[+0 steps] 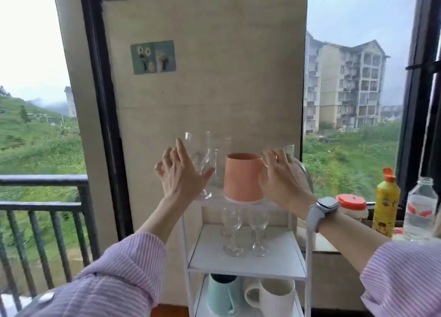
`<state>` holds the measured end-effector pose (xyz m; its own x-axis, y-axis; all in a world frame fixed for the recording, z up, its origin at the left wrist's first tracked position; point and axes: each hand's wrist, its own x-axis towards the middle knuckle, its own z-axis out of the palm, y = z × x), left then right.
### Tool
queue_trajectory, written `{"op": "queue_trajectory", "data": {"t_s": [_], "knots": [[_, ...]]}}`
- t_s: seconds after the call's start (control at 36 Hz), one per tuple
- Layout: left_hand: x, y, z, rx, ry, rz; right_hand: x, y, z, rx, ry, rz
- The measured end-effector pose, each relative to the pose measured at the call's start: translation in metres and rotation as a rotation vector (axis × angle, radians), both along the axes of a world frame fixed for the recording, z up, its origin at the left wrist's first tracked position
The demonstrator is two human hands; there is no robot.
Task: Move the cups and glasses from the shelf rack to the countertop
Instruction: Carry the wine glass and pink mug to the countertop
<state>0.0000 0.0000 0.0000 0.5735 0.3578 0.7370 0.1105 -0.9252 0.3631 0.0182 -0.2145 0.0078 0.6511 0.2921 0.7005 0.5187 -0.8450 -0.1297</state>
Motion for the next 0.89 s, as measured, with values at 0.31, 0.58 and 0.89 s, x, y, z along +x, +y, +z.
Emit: {"op": "queue_trajectory", "data": {"t_s": [0.31,0.58,0.89], "knots": [[0.027,0.001,0.011,-0.283,-0.181,-0.147,0.027,-0.005,0.013,0.278,0.402,0.163],[-0.008,-0.015,0.009,-0.433,-0.425,-0.409,0.011,-0.020,0.021,0.443,0.851,0.460],[-0.049,-0.030,-0.038,-0.545,-0.426,-0.556,-0.026,0.003,-0.010,1.011,0.770,0.545]]}}
